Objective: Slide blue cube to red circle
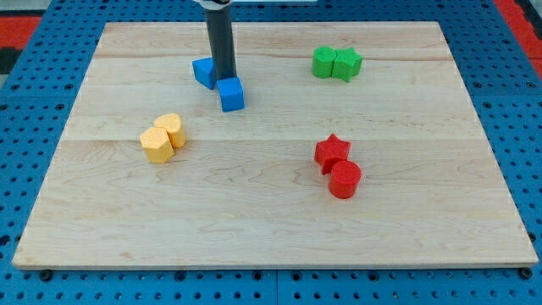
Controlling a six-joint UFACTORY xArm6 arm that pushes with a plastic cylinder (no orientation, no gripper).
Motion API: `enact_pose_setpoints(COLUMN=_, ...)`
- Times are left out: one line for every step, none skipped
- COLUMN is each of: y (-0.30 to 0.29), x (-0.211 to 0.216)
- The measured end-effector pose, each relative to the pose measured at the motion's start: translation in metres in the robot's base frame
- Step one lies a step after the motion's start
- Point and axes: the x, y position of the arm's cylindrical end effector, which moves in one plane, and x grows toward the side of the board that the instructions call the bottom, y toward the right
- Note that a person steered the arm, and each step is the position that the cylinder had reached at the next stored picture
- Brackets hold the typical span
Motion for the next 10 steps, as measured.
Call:
enact_pose_setpoints(y=0.009, x=0.039)
enact_pose_setpoints(y=0.01, x=0.082)
enact_pose_setpoints(y=0.01, x=0.1)
enact_pose_setpoints(y=0.027, x=0.133)
enact_pose_setpoints(y=0.027, x=0.148)
enact_pose_setpoints(y=0.009, x=0.168)
enact_pose_setpoints(y=0.006, x=0.185)
enact_pose_setpoints(y=-0.01, x=0.197)
enact_pose_setpoints(y=-0.02, x=0.222)
enact_pose_setpoints(y=-0.009, x=0.229)
